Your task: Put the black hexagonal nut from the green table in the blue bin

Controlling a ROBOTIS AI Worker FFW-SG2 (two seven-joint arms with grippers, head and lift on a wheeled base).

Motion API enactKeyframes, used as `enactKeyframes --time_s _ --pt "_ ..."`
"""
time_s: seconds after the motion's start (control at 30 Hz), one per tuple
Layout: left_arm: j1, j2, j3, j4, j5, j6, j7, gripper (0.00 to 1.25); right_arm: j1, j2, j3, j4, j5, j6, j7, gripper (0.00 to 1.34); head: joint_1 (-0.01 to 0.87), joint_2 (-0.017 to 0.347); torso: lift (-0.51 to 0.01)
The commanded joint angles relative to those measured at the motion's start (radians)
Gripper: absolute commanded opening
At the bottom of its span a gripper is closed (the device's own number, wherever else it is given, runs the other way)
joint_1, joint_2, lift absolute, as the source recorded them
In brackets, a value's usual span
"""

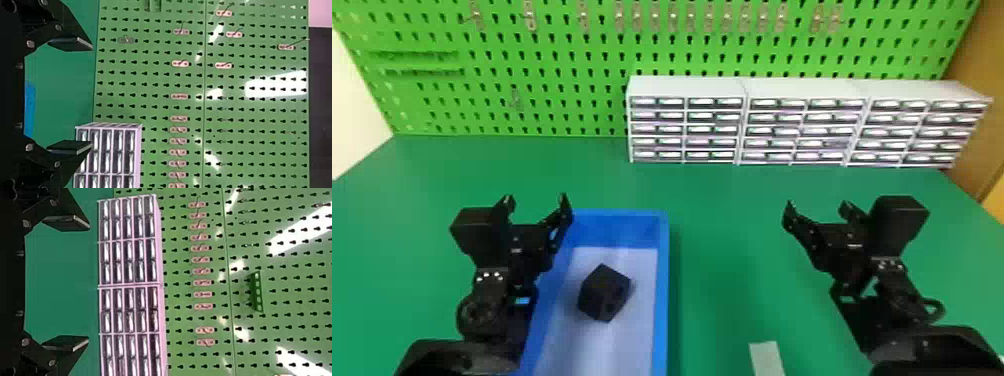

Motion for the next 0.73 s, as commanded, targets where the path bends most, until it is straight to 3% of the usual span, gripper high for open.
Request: enactKeyframes --time_s 0.0,0.7 --pt "0.000 0.000 0.001 0.000 0.000 0.000 0.000 0.87 0.000 0.001 -0.003 0.000 0.000 0.000 0.000 1.06 0.657 0.057 -0.095" --pt "0.000 0.000 0.000 0.000 0.000 0.000 0.000 0.87 0.002 0.003 -0.003 0.000 -0.002 0.000 0.000 1.07 0.657 0.057 -0.095"
